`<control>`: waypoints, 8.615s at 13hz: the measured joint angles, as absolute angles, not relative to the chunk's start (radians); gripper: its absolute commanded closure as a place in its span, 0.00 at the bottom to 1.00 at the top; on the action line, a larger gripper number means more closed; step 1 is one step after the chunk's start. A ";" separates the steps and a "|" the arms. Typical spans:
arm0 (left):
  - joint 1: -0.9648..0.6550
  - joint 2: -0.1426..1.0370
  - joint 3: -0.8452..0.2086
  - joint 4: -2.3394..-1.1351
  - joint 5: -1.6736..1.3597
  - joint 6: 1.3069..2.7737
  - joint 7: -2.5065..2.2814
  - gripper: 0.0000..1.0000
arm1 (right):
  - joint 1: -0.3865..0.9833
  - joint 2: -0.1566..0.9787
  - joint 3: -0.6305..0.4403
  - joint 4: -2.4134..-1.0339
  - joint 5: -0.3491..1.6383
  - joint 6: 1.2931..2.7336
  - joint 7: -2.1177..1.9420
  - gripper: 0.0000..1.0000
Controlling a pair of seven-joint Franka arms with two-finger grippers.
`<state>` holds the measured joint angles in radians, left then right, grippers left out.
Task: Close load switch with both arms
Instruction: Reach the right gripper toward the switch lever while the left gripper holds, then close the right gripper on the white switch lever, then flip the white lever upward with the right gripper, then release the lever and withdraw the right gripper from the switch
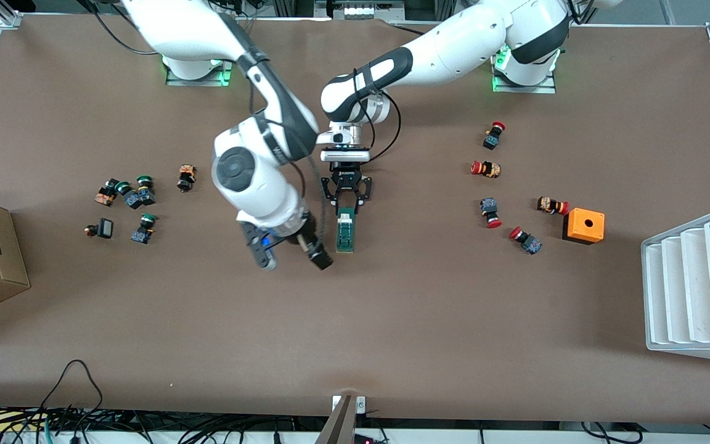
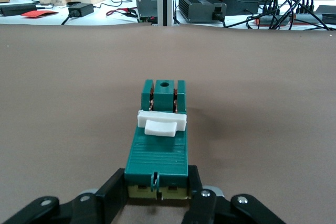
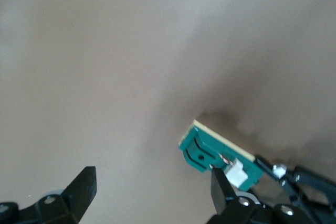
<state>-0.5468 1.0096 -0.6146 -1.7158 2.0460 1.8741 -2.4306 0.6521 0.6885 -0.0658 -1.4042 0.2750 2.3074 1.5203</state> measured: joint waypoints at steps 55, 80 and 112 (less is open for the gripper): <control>-0.550 1.014 -0.614 -1.712 2.049 1.864 -2.430 0.82 | 0.727 0.671 -0.033 -1.662 0.250 2.594 1.698 0.79; -0.551 1.015 -0.614 -1.712 2.050 1.862 -2.429 0.82 | 0.697 0.725 -0.031 -1.570 0.250 2.551 1.720 0.74; -0.553 1.018 -0.612 -1.713 2.062 1.853 -2.429 0.76 | 0.613 0.736 -0.031 -1.370 0.247 2.344 1.652 0.07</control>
<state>-0.5534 1.0182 -0.6123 -1.7133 2.0622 1.8532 -2.4293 0.6129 0.7355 -0.0309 -1.3704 0.2474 2.3445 1.6519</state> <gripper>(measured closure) 0.489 0.260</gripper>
